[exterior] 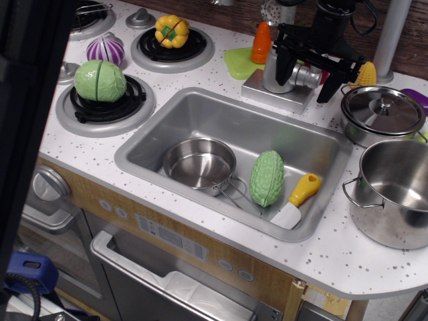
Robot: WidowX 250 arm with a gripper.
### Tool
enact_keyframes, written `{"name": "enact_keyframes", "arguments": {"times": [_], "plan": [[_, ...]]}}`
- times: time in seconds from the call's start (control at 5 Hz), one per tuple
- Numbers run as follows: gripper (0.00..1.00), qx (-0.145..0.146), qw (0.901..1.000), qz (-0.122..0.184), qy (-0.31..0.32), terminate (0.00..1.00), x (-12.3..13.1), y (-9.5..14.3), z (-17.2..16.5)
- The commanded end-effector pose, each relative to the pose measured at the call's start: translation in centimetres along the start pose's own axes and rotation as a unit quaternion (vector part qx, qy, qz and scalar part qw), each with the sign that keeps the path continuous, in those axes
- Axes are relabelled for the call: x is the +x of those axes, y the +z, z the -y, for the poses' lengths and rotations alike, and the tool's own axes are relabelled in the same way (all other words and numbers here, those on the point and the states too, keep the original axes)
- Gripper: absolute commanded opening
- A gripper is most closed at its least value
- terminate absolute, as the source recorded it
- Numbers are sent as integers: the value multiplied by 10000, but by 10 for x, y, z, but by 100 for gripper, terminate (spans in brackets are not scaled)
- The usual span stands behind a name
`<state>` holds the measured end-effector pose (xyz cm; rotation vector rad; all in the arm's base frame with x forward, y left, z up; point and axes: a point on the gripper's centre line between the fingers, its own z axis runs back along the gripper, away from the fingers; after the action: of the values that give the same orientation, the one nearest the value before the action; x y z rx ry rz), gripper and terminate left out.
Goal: Turn lever vertical to front
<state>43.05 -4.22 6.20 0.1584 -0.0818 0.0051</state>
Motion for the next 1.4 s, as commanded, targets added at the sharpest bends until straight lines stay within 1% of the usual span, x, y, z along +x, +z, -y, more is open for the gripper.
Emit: {"name": "enact_keyframes", "arguments": {"times": [0.0, 0.2, 0.4, 0.6, 0.8, 1.0, 1.2], "plan": [[100, 0, 10000, 0, 0, 0, 0, 0, 0], [100, 64, 9998, 198, -33, 0, 3, 8, -2], [100, 501, 9969, 589, 127, 0, 11, 31, -3], [100, 434, 9945, 917, 269, 0, 19, 51, -4], [100, 363, 9876, 1496, 316, 0, 22, 59, -1], [100, 487, 9808, 1876, 202, 0, 27, 63, -2], [100, 491, 9766, 2093, 63, 0, 33, 67, -8]]}}
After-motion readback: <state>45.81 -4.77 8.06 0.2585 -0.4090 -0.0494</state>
